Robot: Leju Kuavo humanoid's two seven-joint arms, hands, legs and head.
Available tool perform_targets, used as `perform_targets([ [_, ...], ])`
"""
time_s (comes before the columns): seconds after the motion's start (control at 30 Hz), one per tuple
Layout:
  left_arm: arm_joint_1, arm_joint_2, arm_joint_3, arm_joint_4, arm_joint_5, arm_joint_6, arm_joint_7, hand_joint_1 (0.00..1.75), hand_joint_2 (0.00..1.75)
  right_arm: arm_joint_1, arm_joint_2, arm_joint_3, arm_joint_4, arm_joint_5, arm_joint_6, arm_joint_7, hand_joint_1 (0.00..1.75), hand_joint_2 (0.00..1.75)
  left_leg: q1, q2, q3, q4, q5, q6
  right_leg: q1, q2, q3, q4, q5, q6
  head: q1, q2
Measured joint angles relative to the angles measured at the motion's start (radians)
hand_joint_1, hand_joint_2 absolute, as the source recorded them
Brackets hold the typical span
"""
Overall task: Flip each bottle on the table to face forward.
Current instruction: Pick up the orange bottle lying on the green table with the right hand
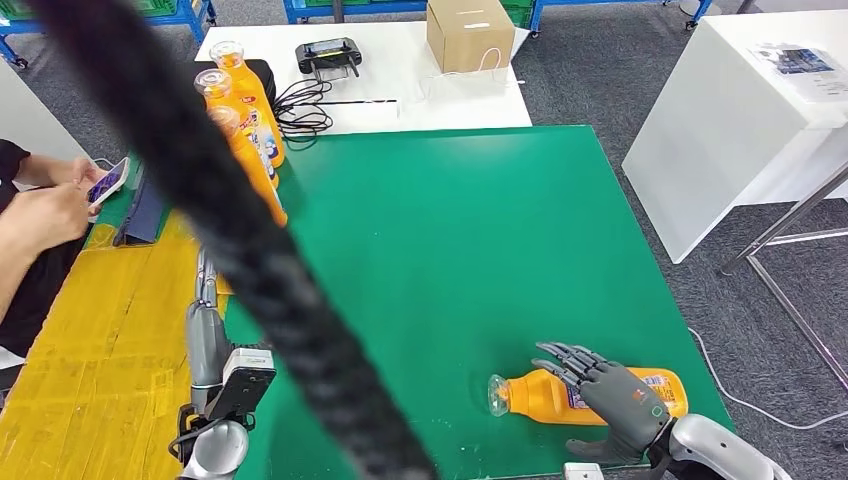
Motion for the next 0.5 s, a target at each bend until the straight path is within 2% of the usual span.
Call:
perform_targets([
  [0.27,0.018,0.0,0.0,-0.002,-0.014,0.002,0.024,0.0,1.75,-0.002,-0.02,0.003,0.08,0.172,-0.002,0.246,0.0,1.75,0.0,0.0,0.0,0.0,0.0,0.0,0.0,0.0,0.0,0.0,0.0,0.0,0.0,0.0],
  [0.5,0.028,0.0,0.0,-0.01,-0.016,0.004,0.032,0.0,1.75,-0.023,-0.006,0.01,0.151,0.227,0.003,0.297,0.0,1.75,0.0,0.0,0.0,0.0,0.0,0.0,0.0,0.0,0.0,0.0,0.0,0.0,0.0,0.0],
])
